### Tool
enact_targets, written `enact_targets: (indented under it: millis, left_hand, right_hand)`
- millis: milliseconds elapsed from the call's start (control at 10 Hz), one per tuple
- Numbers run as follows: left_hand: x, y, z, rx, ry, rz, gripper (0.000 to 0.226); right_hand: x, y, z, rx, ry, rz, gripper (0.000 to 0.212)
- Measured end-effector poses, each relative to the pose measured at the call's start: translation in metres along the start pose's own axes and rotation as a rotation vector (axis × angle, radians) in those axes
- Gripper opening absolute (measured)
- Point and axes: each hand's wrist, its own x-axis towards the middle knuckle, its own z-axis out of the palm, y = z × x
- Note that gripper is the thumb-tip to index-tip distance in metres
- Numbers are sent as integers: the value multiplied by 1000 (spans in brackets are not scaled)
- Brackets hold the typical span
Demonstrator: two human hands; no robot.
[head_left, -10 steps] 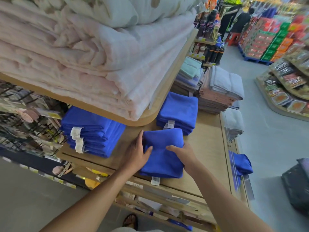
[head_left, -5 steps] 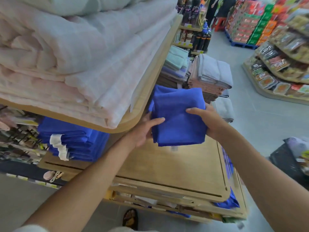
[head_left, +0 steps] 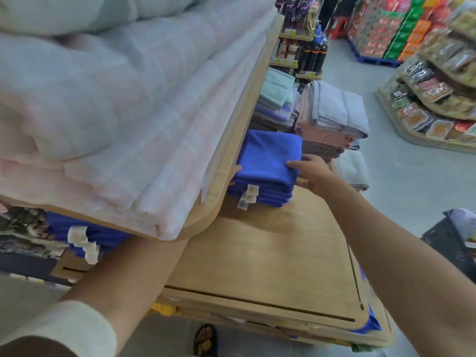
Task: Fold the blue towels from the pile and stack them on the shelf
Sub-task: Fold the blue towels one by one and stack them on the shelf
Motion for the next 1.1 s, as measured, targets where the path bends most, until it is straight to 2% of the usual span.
enact_targets:
  millis: [100, 200, 300, 400, 500, 600, 700, 800, 900, 1000, 1100]
  left_hand:
    - [-5, 1, 3, -121, 54, -37, 55]
    - [-20, -16, 2, 269, 144, 213, 54]
    - [-48, -40, 16, 589, 317, 769, 50]
    - [-78, -70, 49, 709, 163, 1084, 46]
    - [-112, -109, 95, 852, -92, 977, 44]
    - [-136, -148, 136, 1118, -311, 731, 50]
    - [-149, -172, 165, 1346, -361, 601, 58]
    - [-156, -182, 181, 1447, -313, 590, 63]
    - [-156, -186, 185, 1472, -252, 587, 64]
    - [-156, -186, 185, 1475, -230, 597, 64]
    - [-157, -186, 185, 1465, -210, 612, 63]
  right_hand:
    - [5, 1, -1, 63, 25, -105, 46]
    - [3, 10, -8, -21, 52, -199, 44]
    - [-8, 30, -32, -74, 118, -245, 26]
    - [-26, 53, -74, -58, 172, -279, 12]
    - [-51, 81, -124, -114, 269, -305, 25]
    - [-77, 132, -173, -261, 356, -203, 23]
    - [-94, 201, -210, -469, 293, 0, 23]
    - [-104, 258, -218, -425, 162, 225, 48]
    - [-113, 291, -207, -433, 35, 329, 61]
    - [-114, 312, -197, -556, 64, 273, 47]
    - [-116, 311, -197, -568, 109, 209, 52]
